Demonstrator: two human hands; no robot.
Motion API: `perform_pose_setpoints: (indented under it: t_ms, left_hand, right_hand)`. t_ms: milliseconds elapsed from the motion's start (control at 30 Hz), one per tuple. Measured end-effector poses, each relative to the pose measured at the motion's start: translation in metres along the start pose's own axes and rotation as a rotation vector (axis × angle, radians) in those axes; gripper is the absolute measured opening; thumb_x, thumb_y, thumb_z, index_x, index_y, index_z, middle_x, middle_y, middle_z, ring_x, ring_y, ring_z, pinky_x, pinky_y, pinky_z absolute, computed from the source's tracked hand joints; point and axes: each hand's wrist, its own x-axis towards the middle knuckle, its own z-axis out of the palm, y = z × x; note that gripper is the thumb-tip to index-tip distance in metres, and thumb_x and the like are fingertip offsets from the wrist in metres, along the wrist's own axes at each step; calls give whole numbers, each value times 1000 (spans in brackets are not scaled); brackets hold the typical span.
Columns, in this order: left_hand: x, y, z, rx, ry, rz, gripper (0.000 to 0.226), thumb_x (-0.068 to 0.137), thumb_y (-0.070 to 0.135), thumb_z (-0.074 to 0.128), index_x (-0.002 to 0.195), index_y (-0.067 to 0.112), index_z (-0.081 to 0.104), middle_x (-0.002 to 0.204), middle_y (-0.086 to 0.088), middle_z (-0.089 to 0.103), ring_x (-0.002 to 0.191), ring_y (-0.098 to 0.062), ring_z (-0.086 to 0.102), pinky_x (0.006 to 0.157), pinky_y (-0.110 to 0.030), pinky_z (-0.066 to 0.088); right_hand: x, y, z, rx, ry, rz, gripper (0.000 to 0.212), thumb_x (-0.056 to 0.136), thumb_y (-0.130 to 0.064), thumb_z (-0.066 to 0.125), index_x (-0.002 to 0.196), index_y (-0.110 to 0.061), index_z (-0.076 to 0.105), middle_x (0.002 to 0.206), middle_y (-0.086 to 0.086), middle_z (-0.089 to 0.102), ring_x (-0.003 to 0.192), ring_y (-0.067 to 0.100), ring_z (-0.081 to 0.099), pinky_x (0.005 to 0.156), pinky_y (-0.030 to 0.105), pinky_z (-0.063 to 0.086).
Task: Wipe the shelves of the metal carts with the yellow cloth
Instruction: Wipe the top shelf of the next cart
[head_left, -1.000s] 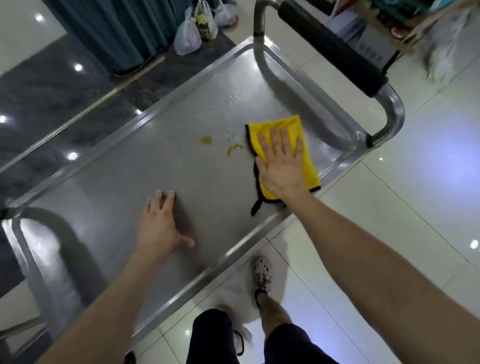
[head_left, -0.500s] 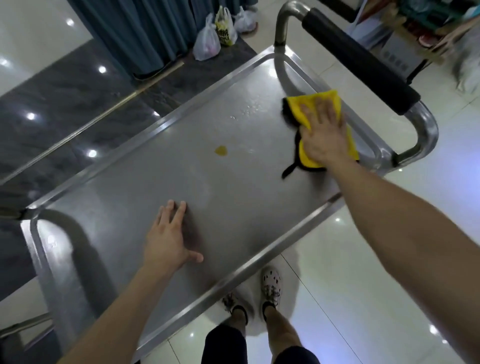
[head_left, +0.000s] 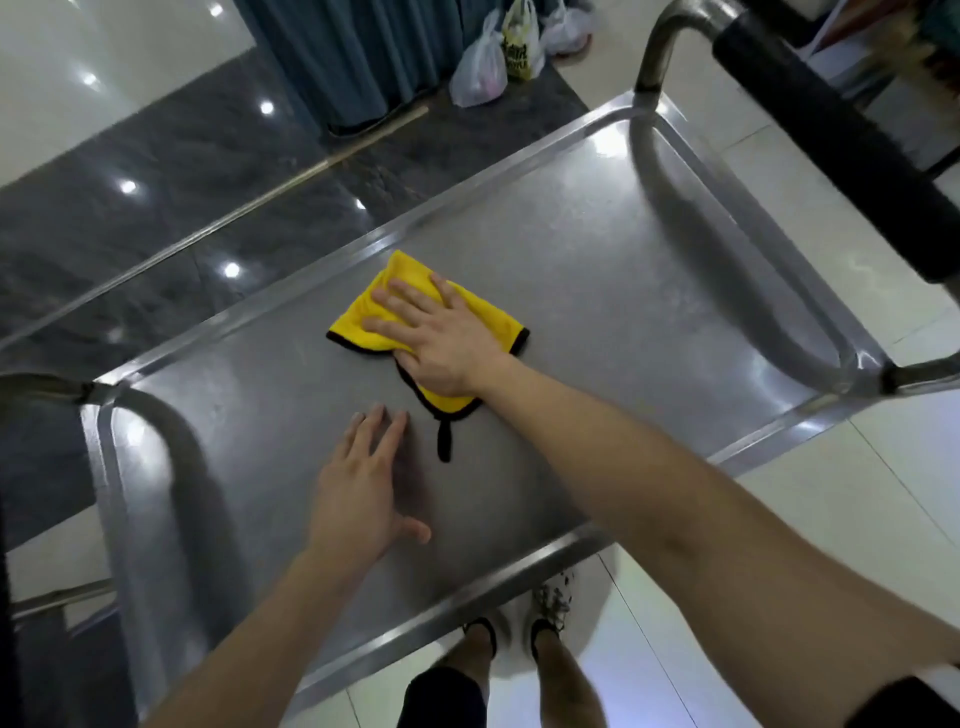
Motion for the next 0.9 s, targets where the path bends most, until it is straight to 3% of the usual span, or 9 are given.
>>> perform_pose_setpoints:
  t_ms: [100,267,333,400,500,600,700,800,900]
  left_hand:
    - [-1,-1,1,-8,-1,-6,163,47,73,98,174,36,2,183,4,-1,168,-24,5,133,-40,20]
    - [-2,-1,0,-27,-7,10,161,50,72,97,174,37,-1,183,6,-5,169,-24,0,134,-44,21]
    - [-4,0,-1,-52,-2,3,161,52,70,98,174,37,-1,183,6,-7,169,-23,-3,133,-46,22]
    - [-5,-1,-3,-53,-15,12,160,54,70,97,174,36,-3,183,6,-9,169,-22,-5,134,-44,17]
    - [-5,-1,-6,-48,-37,12,158,58,71,95,174,36,-5,182,6,-12,169,-22,-7,134,-43,13]
    - [-6,-1,-8,-38,-37,24,158,57,72,95,174,34,-4,183,4,-9,169,-24,-5,135,-42,13]
    - [-7,1,-10,2,-15,17,157,45,71,98,173,28,17,179,-5,15,165,-29,16,132,-40,24]
    - [-6,2,-11,6,11,14,156,40,70,98,170,27,26,172,-4,27,158,-29,27,128,-39,31]
    - [-5,1,-8,3,-7,26,162,47,72,97,175,30,7,182,-1,6,167,-26,9,134,-38,17]
  right_hand:
    - [6,77,-13,65,59,169,59,108,-44,36,166,-41,30,179,-5,12,166,20,3,131,54,8]
    - [-12,233,-30,74,145,738,70,101,-51,21,168,-34,25,178,4,15,165,28,5,131,59,5]
    - [-12,255,-29,88,171,917,70,99,-55,22,167,-37,23,177,4,18,165,28,5,130,63,0]
    - [1,241,-27,75,168,964,71,99,-56,22,167,-36,23,177,6,18,165,30,7,128,67,1]
    - [25,166,-27,84,171,836,70,103,-49,28,170,-29,19,178,11,12,165,34,6,128,67,-1]
    - [43,45,-17,73,103,447,68,106,-44,35,171,-29,19,179,12,8,165,33,4,129,63,-2]
    - [46,-67,-2,43,-17,53,64,105,-47,35,168,-37,26,179,3,11,165,27,4,129,60,-2]
    - [47,-78,3,37,-37,-50,60,108,-47,35,167,-42,27,179,-4,10,166,22,3,130,54,-1]
    - [48,-36,-2,27,0,-11,59,108,-45,36,166,-41,29,179,-5,13,165,20,5,131,50,1]
